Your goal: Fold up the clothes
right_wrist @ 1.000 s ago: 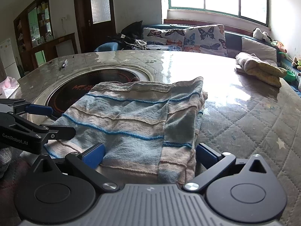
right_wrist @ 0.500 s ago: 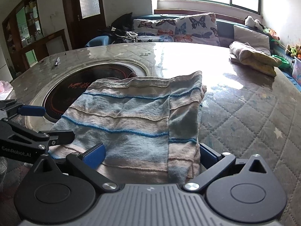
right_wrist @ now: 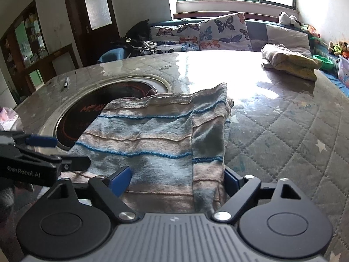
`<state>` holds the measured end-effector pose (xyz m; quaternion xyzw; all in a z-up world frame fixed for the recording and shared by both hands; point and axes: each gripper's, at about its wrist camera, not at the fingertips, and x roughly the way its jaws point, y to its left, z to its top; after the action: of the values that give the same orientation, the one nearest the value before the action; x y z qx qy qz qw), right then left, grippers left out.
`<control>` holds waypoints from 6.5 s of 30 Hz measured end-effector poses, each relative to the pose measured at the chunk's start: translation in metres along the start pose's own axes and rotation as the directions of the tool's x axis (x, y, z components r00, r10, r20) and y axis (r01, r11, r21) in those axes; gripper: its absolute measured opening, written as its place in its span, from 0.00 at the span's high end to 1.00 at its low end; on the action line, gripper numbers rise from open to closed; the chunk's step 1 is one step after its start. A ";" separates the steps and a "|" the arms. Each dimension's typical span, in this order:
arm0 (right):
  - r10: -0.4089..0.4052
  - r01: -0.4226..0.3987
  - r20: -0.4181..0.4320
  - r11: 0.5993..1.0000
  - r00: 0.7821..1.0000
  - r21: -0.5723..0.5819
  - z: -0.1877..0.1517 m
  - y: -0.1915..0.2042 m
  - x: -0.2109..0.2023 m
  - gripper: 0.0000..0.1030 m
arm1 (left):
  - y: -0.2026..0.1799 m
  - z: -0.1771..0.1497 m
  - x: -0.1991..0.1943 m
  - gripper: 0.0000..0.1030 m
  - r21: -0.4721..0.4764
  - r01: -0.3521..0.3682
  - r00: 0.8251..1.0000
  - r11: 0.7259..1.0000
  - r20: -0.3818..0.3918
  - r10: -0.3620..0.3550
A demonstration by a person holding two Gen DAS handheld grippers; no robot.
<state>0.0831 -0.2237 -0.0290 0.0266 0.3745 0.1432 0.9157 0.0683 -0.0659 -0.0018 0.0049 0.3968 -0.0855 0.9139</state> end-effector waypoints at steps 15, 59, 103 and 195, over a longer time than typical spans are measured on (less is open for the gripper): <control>0.107 -0.111 0.038 0.985 0.994 0.133 -0.010 -0.038 -0.024 0.46 | 0.012 -0.009 -0.003 0.00 0.004 -0.044 0.999 0.999 0.013 0.043; -0.018 0.018 0.012 0.998 1.000 -0.054 0.078 -0.021 0.055 0.71 | 0.009 -0.007 -0.005 0.00 0.001 -0.069 0.998 0.998 -0.007 0.069; 0.188 -0.201 0.075 0.945 0.979 0.257 0.003 -0.052 -0.003 0.81 | -0.008 0.007 -0.002 0.68 -0.018 0.120 0.993 0.993 -0.013 -0.120; -0.120 0.092 0.140 0.977 0.983 0.193 0.052 -0.144 -0.039 0.82 | -0.151 0.102 0.064 0.89 0.223 0.119 0.993 0.967 -0.005 -0.121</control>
<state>0.1277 -0.3691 0.0127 0.1026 0.3170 0.0561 0.9412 0.1605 -0.2325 0.0301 0.0831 0.3804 -0.1849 0.9023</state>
